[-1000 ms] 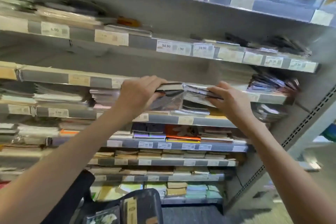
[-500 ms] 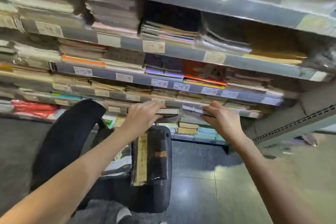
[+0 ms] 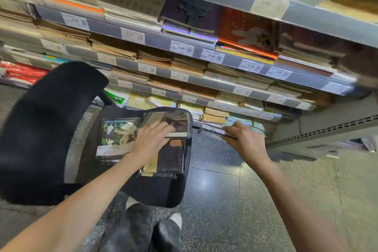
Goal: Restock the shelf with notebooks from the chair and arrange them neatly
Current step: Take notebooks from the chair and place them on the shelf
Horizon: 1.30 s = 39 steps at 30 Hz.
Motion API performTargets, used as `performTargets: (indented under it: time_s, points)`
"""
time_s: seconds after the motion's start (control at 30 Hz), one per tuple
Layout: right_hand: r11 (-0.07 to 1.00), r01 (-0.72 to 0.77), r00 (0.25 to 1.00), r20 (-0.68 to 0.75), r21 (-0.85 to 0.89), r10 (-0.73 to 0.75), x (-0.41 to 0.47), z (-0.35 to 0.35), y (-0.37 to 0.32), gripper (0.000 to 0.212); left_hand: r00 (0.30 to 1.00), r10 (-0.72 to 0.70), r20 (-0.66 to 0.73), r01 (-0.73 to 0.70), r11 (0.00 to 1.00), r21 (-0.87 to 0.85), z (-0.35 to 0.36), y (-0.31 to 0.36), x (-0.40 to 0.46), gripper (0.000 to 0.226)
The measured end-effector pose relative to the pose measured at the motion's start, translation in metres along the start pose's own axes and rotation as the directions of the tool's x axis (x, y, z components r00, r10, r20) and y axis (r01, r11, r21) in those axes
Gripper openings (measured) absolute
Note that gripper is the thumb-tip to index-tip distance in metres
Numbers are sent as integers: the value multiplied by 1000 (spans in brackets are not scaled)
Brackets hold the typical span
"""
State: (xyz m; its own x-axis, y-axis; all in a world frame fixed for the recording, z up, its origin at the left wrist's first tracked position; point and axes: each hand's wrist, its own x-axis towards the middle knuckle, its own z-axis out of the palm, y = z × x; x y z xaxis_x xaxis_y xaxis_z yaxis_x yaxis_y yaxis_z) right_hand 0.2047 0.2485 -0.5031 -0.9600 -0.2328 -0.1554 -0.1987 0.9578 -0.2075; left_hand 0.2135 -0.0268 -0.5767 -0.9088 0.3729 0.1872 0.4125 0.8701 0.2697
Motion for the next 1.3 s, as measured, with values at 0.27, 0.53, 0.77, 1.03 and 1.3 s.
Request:
performTargets:
  time_s: [0.27, 0.53, 0.77, 1.03, 1.3]
  points:
    - [999, 28, 1000, 2, 45, -28, -3, 15, -2, 21, 962, -178, 206, 201, 975, -97, 39, 7, -40, 21]
    - [991, 107, 994, -18, 75, -106, 0, 31, -12, 23, 841, -337, 424, 484, 819, -308, 27, 18, -35, 43]
    - [978, 204, 975, -95, 48, -199, 13, 26, -36, 22, 865, -333, 375, 488, 382, -785, -19, 36, 6, 45]
    - [951, 298, 942, -133, -87, -307, 39, 27, -63, 28, 833, -392, 390, 530, 363, -767, -34, 12, 21, 16]
    - [932, 362, 930, -76, 23, -360, 79, 55, -95, 48, 795, -536, 285, 508, 330, -795, -44, -46, 4, 15]
